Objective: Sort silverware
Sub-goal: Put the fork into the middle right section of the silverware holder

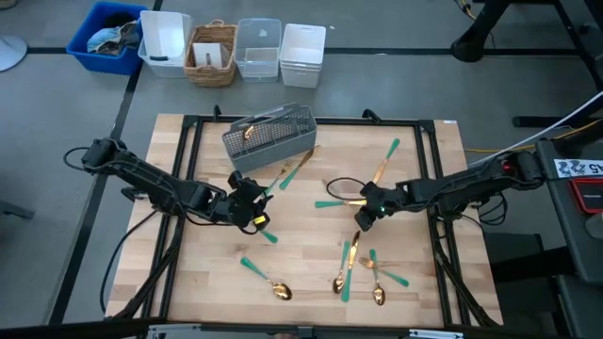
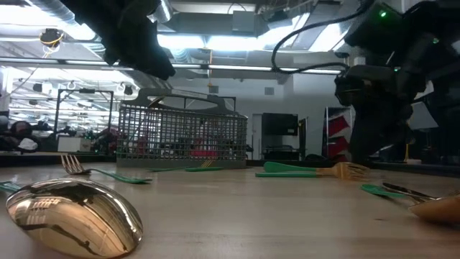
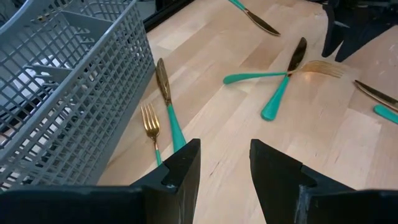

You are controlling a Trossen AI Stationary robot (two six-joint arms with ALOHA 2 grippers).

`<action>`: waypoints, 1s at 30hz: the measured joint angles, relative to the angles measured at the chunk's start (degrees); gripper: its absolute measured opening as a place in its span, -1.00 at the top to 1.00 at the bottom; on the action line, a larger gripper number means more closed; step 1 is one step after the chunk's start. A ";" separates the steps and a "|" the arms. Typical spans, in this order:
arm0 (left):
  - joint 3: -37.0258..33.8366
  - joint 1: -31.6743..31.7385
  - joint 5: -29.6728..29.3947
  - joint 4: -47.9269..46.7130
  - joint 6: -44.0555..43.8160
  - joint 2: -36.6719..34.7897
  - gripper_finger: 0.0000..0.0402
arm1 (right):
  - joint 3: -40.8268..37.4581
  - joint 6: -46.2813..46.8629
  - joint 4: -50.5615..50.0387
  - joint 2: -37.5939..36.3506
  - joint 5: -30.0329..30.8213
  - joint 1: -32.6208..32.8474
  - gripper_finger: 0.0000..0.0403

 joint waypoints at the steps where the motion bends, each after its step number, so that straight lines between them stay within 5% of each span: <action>1: 0.00 0.00 0.00 -0.02 0.00 0.00 0.36 | 0.00 0.61 0.00 0.00 0.85 0.71 0.33; 23: 0.00 0.02 0.00 -0.08 0.00 0.00 0.36 | 0.02 7.18 3.28 9.29 9.06 5.80 0.34; 30: 0.00 0.02 -0.01 -0.17 0.00 0.00 0.36 | -0.04 7.09 3.24 9.35 10.06 5.68 0.70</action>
